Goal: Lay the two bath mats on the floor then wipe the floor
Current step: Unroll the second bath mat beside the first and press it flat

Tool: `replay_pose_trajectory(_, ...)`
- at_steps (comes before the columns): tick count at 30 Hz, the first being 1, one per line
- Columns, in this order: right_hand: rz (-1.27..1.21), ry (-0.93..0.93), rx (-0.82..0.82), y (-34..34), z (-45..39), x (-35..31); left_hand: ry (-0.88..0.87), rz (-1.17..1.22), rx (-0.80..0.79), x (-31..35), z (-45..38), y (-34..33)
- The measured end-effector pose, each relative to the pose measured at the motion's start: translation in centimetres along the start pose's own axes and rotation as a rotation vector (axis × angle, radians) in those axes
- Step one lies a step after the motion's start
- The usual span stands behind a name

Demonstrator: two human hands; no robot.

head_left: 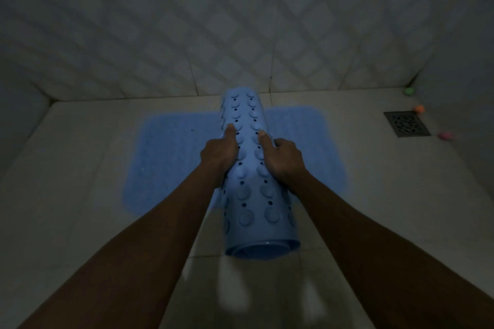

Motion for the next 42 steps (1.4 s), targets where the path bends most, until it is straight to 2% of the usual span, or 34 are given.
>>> replay_pose_trajectory(4, 0.079, -0.122, 0.015, 0.1, 2.3, 4.0, -0.007, 0.039, -0.137, -3.3, -0.4, -3.3)
replay_pose_trajectory(10, 0.105, -0.186, 0.028, 0.5, 4.6, 9.0, -0.108, 0.033, -0.181, -6.3, 0.3, -8.2)
replay_pose_trajectory(16, 0.026, -0.243, 0.077, 1.9, 7.9, 17.4, -0.087, 0.002, -0.195, -11.0, 2.1, -15.1)
replay_pose_trajectory(19, 0.024, -0.241, 0.088, 3.0, 10.7, 20.3, -0.006, 0.003, -0.207, -13.8, 3.8, -18.5)
replay_pose_trajectory(24, 0.223, -0.304, 0.048, 4.8, 14.4, 24.6, 0.050, -0.023, -0.227, -16.5, 7.0, -22.9)
replay_pose_trajectory(29, 0.038, -0.284, 0.051, 7.2, 17.8, 28.7, 0.075, -0.077, -0.244, -17.8, 9.6, -27.7)
replay_pose_trajectory(32, 0.036, -0.318, 0.074, 8.5, 19.9, 31.5, 0.060, -0.128, -0.235, -18.5, 10.6, -30.3)
replay_pose_trajectory(35, 0.082, -0.315, 0.088, 9.2, 20.9, 32.9, 0.010, -0.170, -0.193, -18.9, 11.5, -31.7)
replay_pose_trajectory(42, 0.115, -0.272, 0.058, 9.3, 18.9, 33.2, 0.033, -0.205, -0.148, -18.4, 10.4, -31.4)
Point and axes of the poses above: each hand's wrist, its own z-axis away from the middle knuckle, its own y-axis out of the back of the hand, x = y × z, the point moved 10 cm from there along -z, towards the middle knuckle, and after that the axes turned 14 degrees about -x, right-handed, at the moved point
